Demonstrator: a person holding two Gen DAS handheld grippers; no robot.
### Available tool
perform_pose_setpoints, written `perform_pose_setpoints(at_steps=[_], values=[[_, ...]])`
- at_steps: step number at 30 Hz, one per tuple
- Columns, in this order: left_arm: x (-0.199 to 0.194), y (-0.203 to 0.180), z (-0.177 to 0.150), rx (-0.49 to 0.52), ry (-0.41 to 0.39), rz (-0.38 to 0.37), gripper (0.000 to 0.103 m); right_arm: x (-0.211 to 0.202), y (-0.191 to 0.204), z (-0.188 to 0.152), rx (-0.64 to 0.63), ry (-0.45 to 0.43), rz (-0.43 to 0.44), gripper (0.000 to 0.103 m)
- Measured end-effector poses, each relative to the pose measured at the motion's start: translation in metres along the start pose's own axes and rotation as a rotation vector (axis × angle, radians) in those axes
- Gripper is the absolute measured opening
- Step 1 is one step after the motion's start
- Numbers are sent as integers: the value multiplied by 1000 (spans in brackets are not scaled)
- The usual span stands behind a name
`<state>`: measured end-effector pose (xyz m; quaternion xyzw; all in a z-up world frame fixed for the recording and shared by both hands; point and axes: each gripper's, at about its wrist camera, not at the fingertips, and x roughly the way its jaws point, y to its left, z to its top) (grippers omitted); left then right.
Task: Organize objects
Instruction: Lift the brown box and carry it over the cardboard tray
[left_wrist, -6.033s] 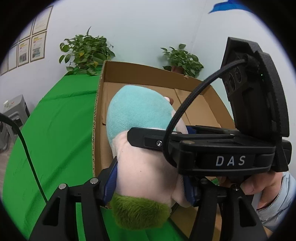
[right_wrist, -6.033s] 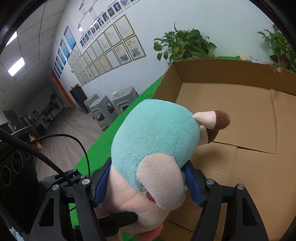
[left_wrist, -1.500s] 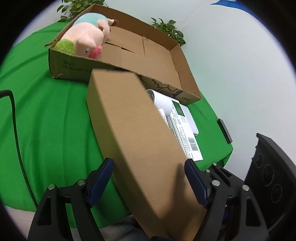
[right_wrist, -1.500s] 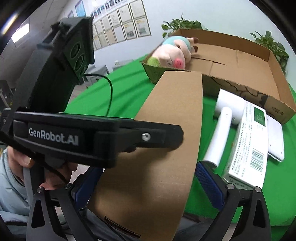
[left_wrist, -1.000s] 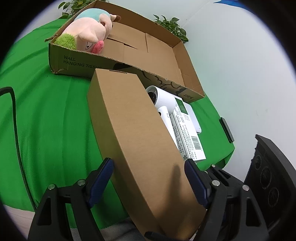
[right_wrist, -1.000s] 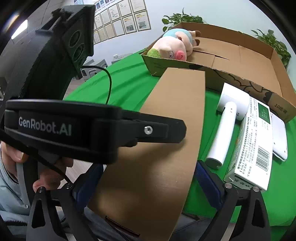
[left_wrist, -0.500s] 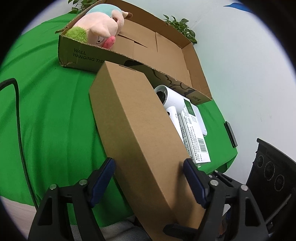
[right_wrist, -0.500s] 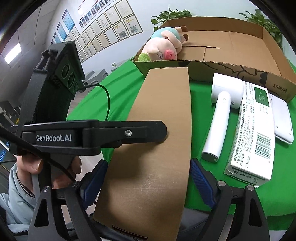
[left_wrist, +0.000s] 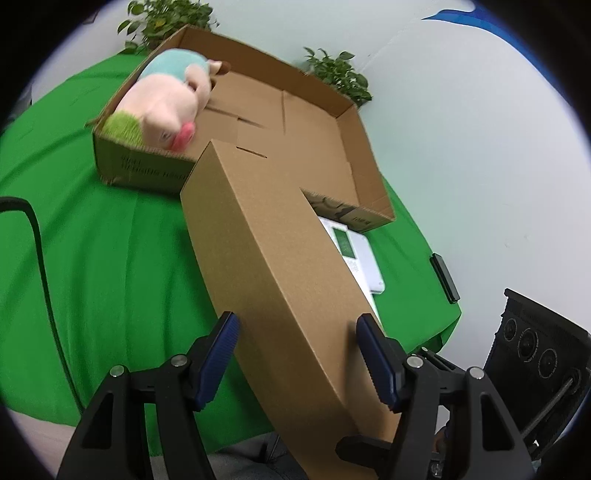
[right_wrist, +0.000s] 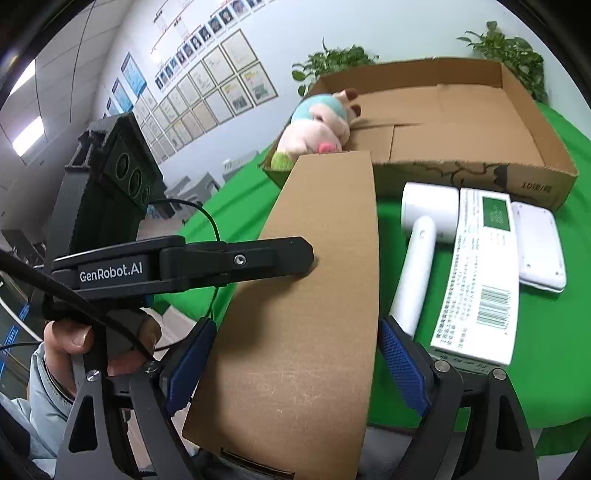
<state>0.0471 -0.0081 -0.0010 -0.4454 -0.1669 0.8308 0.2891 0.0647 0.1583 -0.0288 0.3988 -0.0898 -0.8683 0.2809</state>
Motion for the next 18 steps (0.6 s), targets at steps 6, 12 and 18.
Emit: perform_pose_setpoints(at_steps=[6,12,18], values=[[-11,-13,19,45,-46,-9,65,-15,7,16,-27,-64,-25,87],[-18,-25,41,94,-86,-5,65,-18,12,37,-42,-106,-41,87],[-15,-29,65,124,-101,-8,65,-20,12,60,-41,-138,-53,87]])
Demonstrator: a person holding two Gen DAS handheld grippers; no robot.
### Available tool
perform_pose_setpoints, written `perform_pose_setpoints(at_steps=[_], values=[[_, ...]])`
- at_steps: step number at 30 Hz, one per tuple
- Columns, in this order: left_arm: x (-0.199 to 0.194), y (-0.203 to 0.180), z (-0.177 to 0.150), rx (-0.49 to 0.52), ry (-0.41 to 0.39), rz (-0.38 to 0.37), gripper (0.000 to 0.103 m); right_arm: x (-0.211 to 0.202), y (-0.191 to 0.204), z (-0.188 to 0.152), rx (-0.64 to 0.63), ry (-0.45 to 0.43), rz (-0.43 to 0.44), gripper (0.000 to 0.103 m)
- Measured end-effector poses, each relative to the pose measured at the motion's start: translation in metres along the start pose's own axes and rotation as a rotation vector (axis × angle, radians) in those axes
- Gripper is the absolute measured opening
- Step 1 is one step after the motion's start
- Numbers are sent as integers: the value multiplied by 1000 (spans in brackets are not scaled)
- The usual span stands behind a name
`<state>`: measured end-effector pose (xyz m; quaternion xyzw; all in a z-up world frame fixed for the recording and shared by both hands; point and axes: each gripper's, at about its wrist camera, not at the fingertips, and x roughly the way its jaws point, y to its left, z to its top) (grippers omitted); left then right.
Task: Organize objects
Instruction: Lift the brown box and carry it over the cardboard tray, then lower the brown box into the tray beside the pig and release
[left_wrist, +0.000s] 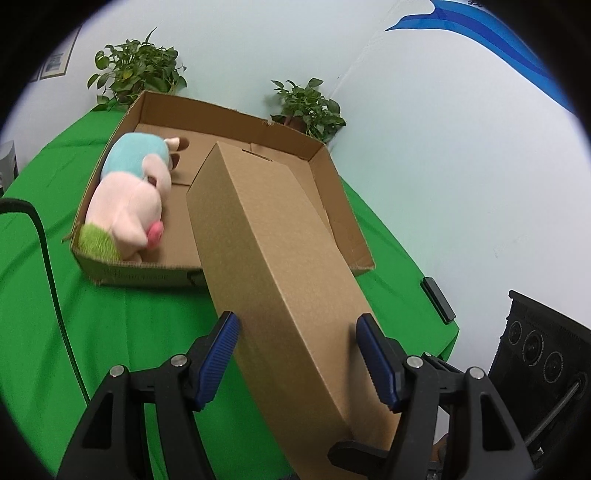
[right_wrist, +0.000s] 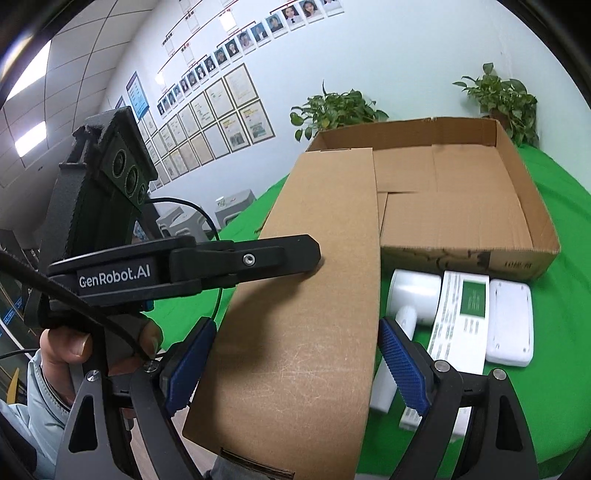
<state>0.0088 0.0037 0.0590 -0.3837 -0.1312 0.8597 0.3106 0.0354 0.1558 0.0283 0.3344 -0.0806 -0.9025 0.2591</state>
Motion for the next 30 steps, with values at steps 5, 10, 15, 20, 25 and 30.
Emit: perform_pose_setpoints(at_steps=[5,10,15,20,25,30], values=[[6,-1,18,28,-6,10,65,7,-1,16,-7,-13,-19,87],[10,-2,43,62,-26,15,65,14,-4,36,-11,-36,-31,87],[21,4,74,82,-33,11,65,25,-11,62,-2,-57,-43,87],[30,15,103,108,-43,10,65,41,-19,87,4,-79,-61,87],[42,32,130,109,-43,18,66,63,-29,115,5,-82,-71,87],[57,50,150,116,-38,46,66,94,-38,139,14,-70,-63,87]])
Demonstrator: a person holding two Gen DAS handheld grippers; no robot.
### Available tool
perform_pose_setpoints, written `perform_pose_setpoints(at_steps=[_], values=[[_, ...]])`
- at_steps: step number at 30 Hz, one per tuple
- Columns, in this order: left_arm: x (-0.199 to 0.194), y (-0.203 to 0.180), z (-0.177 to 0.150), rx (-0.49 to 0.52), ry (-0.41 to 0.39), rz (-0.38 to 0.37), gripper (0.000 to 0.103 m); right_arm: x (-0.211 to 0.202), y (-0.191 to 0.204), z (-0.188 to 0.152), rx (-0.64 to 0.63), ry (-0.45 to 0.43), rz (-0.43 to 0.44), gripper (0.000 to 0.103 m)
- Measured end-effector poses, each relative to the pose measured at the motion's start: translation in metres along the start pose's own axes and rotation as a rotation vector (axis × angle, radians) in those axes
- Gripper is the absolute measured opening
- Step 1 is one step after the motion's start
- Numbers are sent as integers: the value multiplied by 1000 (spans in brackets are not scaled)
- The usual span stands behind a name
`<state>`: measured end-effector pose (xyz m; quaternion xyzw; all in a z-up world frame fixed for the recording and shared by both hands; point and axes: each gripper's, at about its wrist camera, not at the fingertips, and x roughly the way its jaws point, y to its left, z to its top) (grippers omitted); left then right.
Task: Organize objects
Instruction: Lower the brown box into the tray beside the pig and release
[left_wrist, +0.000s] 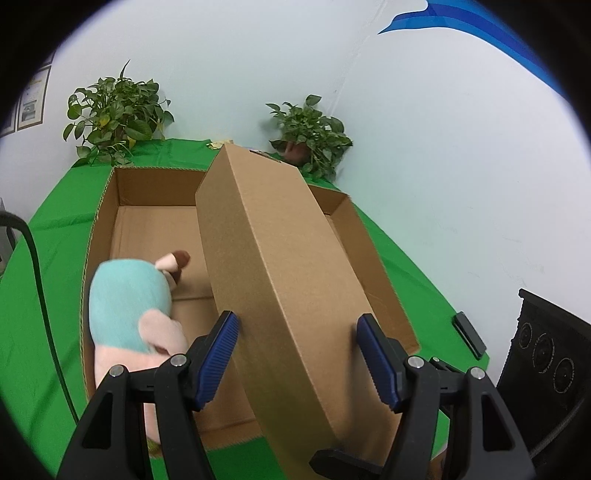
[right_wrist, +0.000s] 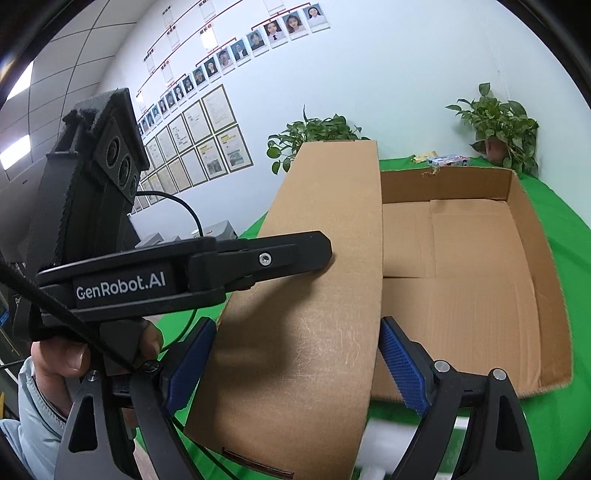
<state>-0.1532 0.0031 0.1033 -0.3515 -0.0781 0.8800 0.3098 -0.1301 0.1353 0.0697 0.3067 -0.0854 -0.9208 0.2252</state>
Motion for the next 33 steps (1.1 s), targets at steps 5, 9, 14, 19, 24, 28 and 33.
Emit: perform_pose_setpoints(at_steps=[5,9,14,19,24,28,33], values=[[23,22,10,-7,28,6,66,32,-11,14,25,14,2,87],[43,39,9,-13,55,21,66,61,-25,17,63,23,5,87],[68,56,-1,-36,115,44,66,92,-40,7,108,53,21,87],[72,68,-4,-76,117,41,66,110,-44,6,105,43,9,87],[74,76,-3,-108,134,28,51,126,-42,10,93,51,-19,87],[80,81,-2,-121,153,34,42,141,-47,7,102,105,-39,87],[76,77,-9,-114,147,34,41,153,-48,-6,118,151,-41,86]])
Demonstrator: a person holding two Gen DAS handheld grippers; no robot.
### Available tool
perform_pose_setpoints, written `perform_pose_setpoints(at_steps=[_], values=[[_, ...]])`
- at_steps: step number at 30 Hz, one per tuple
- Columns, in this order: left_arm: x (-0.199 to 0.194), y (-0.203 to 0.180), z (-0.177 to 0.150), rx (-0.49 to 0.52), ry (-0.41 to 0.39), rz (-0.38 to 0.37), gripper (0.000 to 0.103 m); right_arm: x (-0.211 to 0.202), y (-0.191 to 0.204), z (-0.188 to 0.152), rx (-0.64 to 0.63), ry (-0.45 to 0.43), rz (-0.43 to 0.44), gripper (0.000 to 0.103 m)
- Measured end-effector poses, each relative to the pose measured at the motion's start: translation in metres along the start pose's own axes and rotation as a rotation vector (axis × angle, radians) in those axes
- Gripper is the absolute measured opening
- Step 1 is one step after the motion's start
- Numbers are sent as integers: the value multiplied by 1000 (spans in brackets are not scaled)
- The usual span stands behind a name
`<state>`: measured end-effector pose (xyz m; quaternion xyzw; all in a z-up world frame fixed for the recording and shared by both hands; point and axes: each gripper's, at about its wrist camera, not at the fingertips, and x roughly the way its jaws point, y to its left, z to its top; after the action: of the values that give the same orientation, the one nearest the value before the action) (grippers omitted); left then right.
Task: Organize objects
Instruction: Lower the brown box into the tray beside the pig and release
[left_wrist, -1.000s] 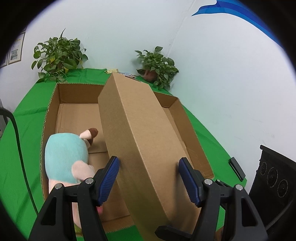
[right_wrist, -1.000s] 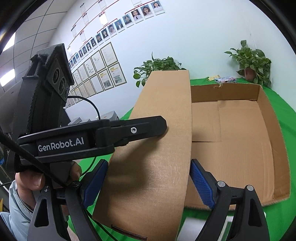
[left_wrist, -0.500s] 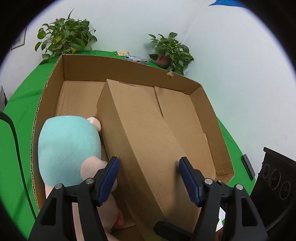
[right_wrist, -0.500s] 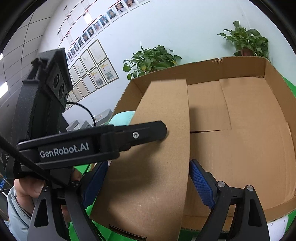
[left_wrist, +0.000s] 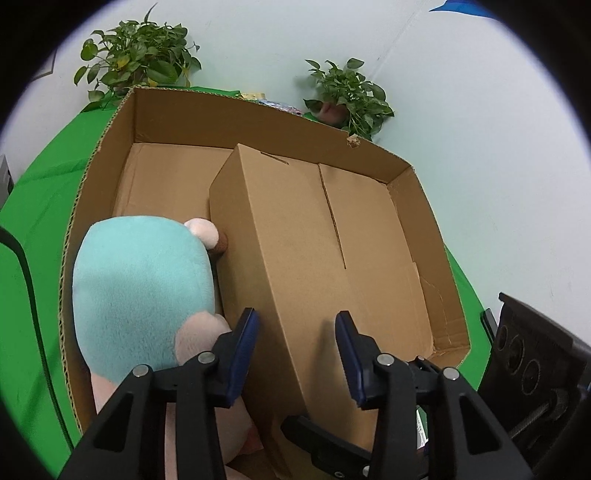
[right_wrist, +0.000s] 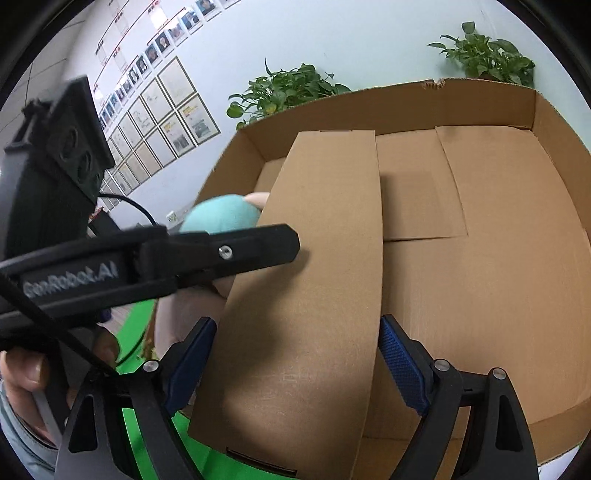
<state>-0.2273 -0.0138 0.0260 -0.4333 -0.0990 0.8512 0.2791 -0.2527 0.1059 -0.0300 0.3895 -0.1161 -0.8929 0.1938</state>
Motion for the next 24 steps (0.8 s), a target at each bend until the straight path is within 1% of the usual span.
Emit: perform_pose_setpoints(at_steps=[1,2,4,6,8,12,17,20,24], values=[[-1,1,-1,-9,2,-5,41,1,1,0,-4,5,1,86],[-1,2,-2,-20,7,-12,38,3,1,2,-9,12,-1,86],[0,3,-6,-29,21,0,33,1,-3,-2,-18,33,-10,86],[-1,4,-8,-34,25,-2,33,4,-8,-5,-25,74,-14,86],[-3,5,-12,-38,23,-4,33,8,-11,-9,-15,107,7,87],[-11,1,-19,-26,10,20,33,3,-10,-13,-29,92,-6,87],[-26,1,-23,-15,-22,37,33,1,-19,-10,5,73,-19,87],[-31,3,-24,-12,-31,58,33,1,-29,6,52,68,-11,87],[-36,7,-24,-16,-42,68,33,9,-33,28,65,67,-26,86]])
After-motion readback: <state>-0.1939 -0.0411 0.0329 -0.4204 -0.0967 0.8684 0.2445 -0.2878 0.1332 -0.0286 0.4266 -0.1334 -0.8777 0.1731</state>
